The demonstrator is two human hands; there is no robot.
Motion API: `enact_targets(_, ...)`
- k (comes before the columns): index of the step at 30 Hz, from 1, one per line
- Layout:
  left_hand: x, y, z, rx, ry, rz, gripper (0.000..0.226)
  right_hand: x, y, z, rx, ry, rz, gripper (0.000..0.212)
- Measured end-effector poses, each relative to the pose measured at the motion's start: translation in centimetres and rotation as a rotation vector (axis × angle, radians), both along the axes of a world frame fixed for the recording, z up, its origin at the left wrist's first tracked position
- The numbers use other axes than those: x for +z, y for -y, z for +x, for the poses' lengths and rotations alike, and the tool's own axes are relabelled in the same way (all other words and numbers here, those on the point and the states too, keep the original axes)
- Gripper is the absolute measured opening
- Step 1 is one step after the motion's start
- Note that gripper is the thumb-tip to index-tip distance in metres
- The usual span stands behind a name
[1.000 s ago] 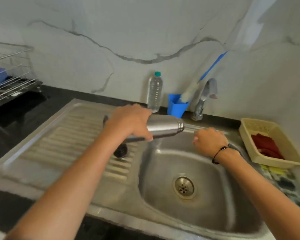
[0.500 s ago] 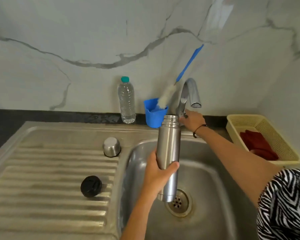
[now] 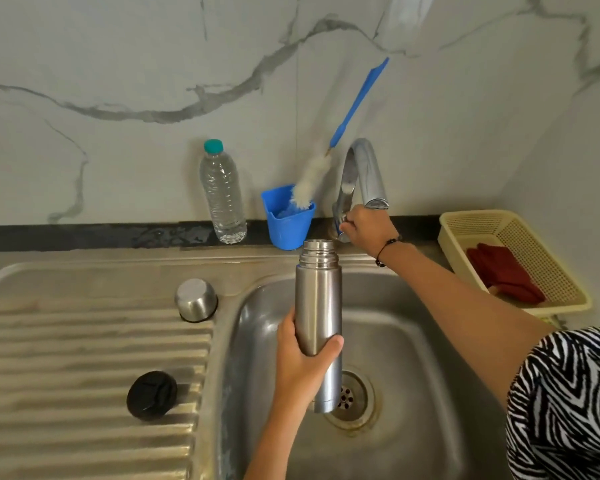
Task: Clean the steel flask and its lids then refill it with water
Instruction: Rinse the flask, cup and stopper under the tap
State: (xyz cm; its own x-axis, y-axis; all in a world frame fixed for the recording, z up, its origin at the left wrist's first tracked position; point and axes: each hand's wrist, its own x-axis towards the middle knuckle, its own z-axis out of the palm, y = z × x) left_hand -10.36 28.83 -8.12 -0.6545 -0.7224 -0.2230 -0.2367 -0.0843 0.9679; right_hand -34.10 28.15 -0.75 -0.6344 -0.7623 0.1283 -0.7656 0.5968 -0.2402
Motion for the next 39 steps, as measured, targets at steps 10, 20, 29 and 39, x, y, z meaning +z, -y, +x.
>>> enact_targets(10,-1.2,-0.9,0.0,-0.035,0.006,-0.051,0.088,-0.4,0.9,-1.3,0.143,0.042,0.113,0.026)
enact_targets(20,-2.2,-1.3,-0.2,-0.118,0.095,-0.064,0.078,-0.6,-8.6,6.0,0.103,1.378,-0.479,0.043)
enact_targets(29,0.1,-0.8,-4.5,-0.170,0.094,-0.095,0.086,2.1,-7.1,8.5,0.074,0.851,-0.517,0.043)
enact_targets(39,-1.3,-0.8,-4.8,-0.140,0.041,-0.261,0.073,-0.3,-7.9,9.2,0.060,0.597,-0.552,0.041)
